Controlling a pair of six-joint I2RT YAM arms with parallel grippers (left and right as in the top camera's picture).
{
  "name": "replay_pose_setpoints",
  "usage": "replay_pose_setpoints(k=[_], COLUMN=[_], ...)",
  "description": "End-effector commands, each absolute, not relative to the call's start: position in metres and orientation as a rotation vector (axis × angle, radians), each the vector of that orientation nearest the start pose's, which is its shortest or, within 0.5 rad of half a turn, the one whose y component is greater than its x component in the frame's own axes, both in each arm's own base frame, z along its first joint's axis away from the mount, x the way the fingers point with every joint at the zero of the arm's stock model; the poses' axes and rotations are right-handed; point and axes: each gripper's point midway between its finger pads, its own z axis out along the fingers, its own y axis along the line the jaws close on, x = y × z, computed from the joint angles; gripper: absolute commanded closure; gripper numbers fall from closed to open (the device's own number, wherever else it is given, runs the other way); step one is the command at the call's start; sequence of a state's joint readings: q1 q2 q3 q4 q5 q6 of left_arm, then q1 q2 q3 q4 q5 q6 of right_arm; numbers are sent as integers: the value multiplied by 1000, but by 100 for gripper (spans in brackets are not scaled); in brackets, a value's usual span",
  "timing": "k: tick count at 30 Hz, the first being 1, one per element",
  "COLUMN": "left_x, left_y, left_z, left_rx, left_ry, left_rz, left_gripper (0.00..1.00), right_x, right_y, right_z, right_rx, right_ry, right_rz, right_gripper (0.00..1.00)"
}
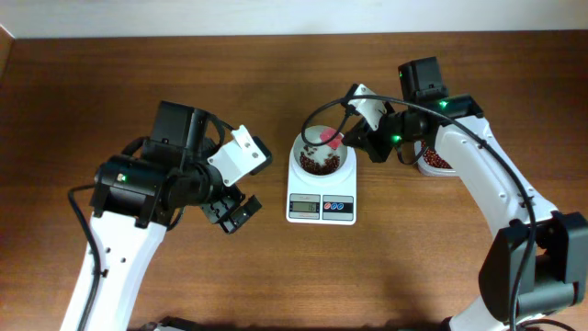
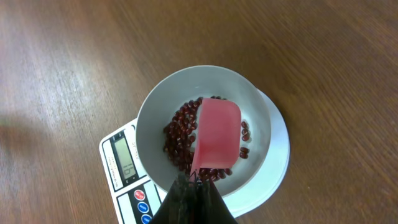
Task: Scoop and weigh 50g on scale
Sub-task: 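Return the scoop to the bean tub with the right gripper, then dip the pink scoop into the red beans with the right gripper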
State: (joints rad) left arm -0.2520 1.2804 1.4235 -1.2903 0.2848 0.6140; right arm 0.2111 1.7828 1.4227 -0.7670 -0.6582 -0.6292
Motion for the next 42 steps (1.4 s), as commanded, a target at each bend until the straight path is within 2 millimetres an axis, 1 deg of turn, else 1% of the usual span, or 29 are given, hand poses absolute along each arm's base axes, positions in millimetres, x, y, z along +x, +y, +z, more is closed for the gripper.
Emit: replay_pose_setpoints(k=[1, 3, 4, 5, 6, 8, 9, 11, 12, 14, 16, 19, 20, 21, 22, 23, 24, 26, 28, 30, 33, 39, 41, 42], left_x=[258, 258, 258, 258, 258, 258, 258, 258, 258, 258, 258, 258, 258, 258, 258, 258, 258, 258, 258, 258, 258, 258, 258, 258], left_y=[-117, -117, -117, -117, -117, -117, -117, -117, -117, -117, -117, -117, -117, -117, -117, -117, -117, -117, -117, -117, -117, -117, -117, -117], left_z=[248, 248, 248, 248, 248, 248, 248, 248, 248, 248, 248, 248, 248, 248, 248, 248, 248, 248, 248, 248, 248, 248, 248, 248], left_rx=[1207, 1207, 1207, 1207, 1207, 1207, 1207, 1207, 1207, 1207, 1207, 1207, 1207, 1207, 1207, 1207, 1207, 1207, 1207, 1207, 1207, 1207, 1207, 1207], left_ry=[2355, 2355, 2355, 2355, 2355, 2355, 2355, 2355, 2355, 2355, 2355, 2355, 2355, 2355, 2355, 2355, 2355, 2355, 2355, 2355, 2355, 2355, 2355, 2355], left_rz=[-279, -279, -279, -279, -279, -279, -279, -279, -279, -279, -279, -279, -279, -279, -279, -279, -279, -279, -279, -279, -279, -279, -279, -279], left_gripper=[1, 1, 1, 1, 1, 1, 1, 1, 1, 1, 1, 1, 1, 1, 1, 1, 1, 1, 1, 1, 1, 1, 1, 1], right_x=[387, 389, 391, 397, 401, 403, 402, 397, 395, 390, 390, 386, 384, 381, 380, 377, 377, 376, 374, 370, 368, 361, 358, 357], right_y=[186, 179, 172, 151, 136, 104, 84, 55, 43, 12, -2, -16, -24, -34, -39, -49, -52, -52, -57, -62, -60, -59, -46, -44], right_z=[169, 184, 192, 200, 204, 209, 209, 203, 200, 194, 195, 193, 190, 181, 176, 168, 163, 153, 144, 131, 115, 94, 90, 90], right_rx=[-1124, -1094, -1075, -973, -913, -820, -780, -722, -670, -520, -452, -428, -413, -391, -379, -351, -332, -305, -305, -297, -304, -319, -340, -343], right_ry=[2199, 2185, 2178, 2233, 2267, 2328, 2368, 2449, 2492, 2582, 2594, 2614, 2629, 2658, 2676, 2715, 2732, 2762, 2796, 2844, 2896, 2976, 2989, 2992], right_rz=[695, 669, 630, 519, 447, 281, 174, 7, -65, -264, -362, -449, -491, -519, -522, -518, -469, -317, -293, -267, -230, -206, -95, -71], right_gripper=[96, 96, 96, 96, 96, 96, 96, 96, 96, 96, 96, 96, 96, 96, 96, 96, 96, 96, 96, 96, 96, 96, 96, 96])
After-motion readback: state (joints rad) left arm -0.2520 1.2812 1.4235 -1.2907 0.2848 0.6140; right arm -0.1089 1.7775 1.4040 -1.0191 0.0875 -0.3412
